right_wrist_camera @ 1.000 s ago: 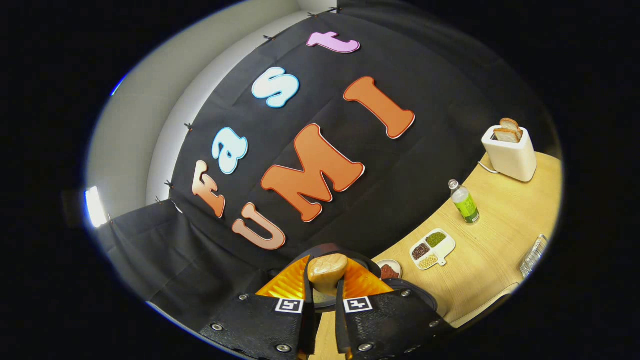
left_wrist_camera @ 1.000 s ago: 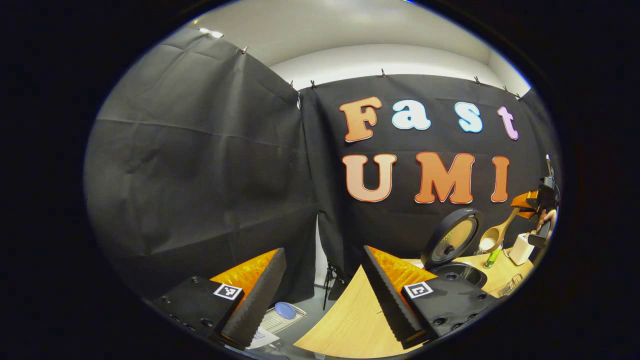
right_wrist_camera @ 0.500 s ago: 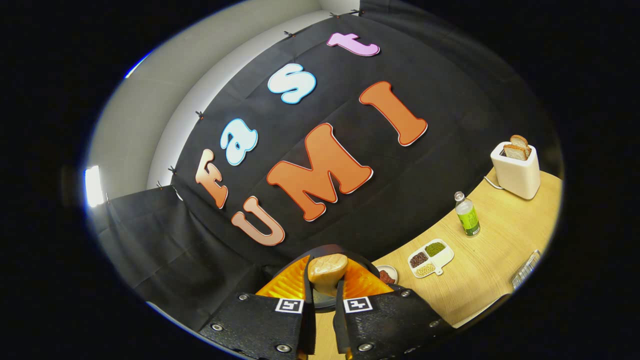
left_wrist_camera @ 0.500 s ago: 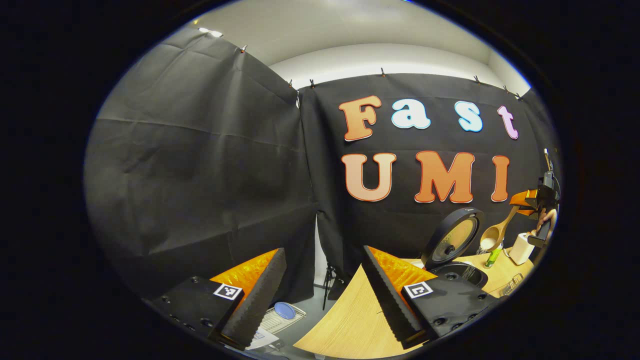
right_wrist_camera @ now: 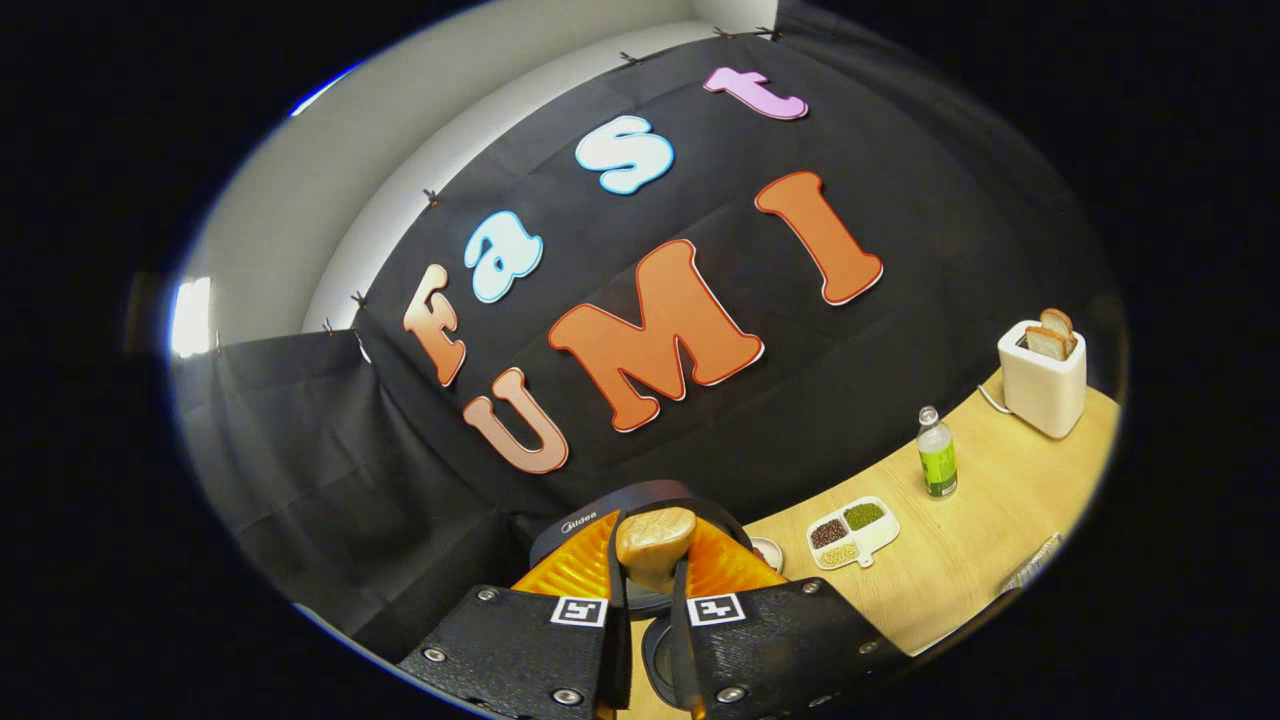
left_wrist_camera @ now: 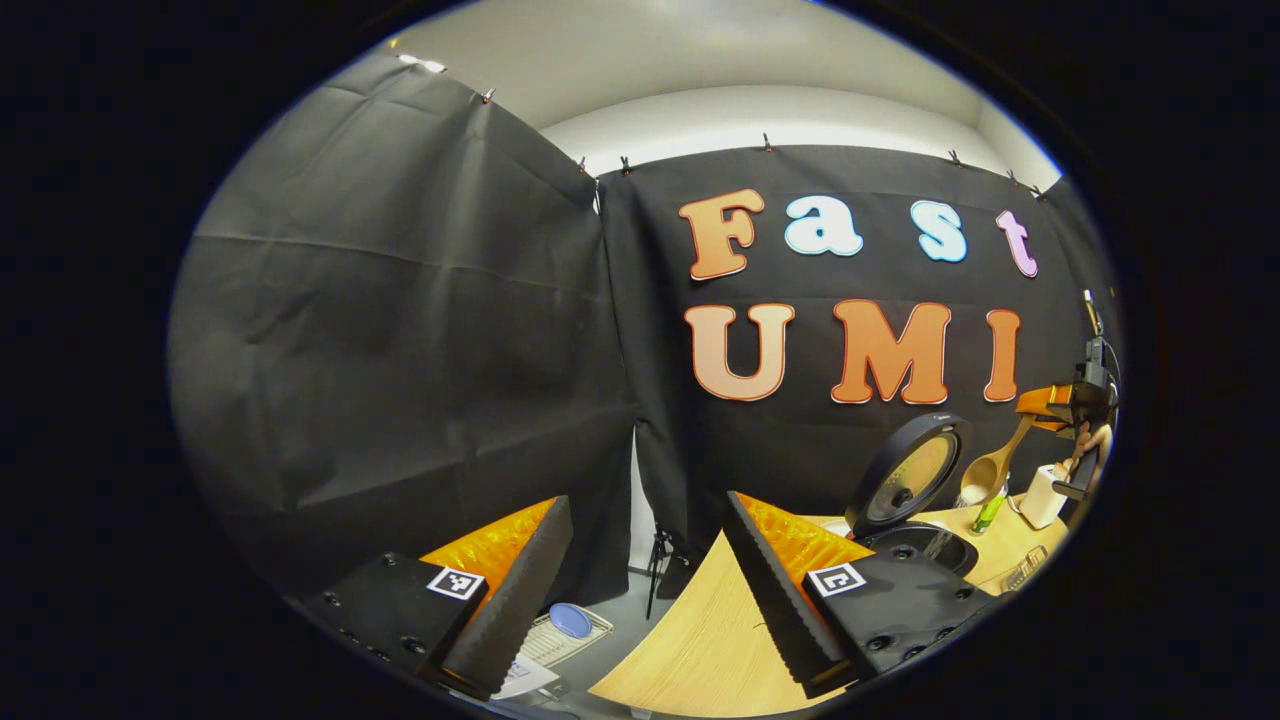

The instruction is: Close the left gripper, press the button to open the rice cooker; take a wooden spoon from the chopstick holder with the right hand, scoop a spoonful of rice and pour it into the rice cooker, then put the wooden spoon back into the chopstick holder.

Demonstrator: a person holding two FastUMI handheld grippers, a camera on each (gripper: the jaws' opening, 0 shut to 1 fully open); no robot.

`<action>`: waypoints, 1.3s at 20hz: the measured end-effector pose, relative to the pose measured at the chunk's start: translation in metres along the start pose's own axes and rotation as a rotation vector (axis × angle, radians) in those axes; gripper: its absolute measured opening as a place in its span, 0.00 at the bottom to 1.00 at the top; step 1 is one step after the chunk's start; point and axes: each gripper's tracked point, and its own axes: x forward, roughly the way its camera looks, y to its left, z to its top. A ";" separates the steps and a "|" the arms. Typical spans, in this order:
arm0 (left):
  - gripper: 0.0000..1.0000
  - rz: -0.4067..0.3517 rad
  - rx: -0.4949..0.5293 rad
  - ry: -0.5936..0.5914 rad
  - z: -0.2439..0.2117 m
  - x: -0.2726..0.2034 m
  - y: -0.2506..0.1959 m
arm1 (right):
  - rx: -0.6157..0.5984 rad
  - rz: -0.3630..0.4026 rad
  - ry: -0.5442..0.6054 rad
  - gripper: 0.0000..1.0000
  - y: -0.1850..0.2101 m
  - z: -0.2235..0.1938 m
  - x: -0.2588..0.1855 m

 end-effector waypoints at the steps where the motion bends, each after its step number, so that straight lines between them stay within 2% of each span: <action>1: 0.97 0.000 0.001 0.001 0.000 0.000 -0.001 | -0.024 0.003 0.000 0.15 0.002 -0.002 -0.001; 8: 0.97 -0.002 0.006 0.002 -0.001 0.002 -0.002 | -0.199 0.033 0.003 0.15 0.015 -0.011 0.000; 14: 0.99 0.000 0.007 0.009 -0.005 0.001 0.000 | -0.282 0.073 0.029 0.15 0.025 -0.027 0.001; 26: 0.97 0.010 0.020 0.024 -0.011 -0.004 0.005 | -0.528 0.067 0.100 0.15 0.013 -0.079 0.007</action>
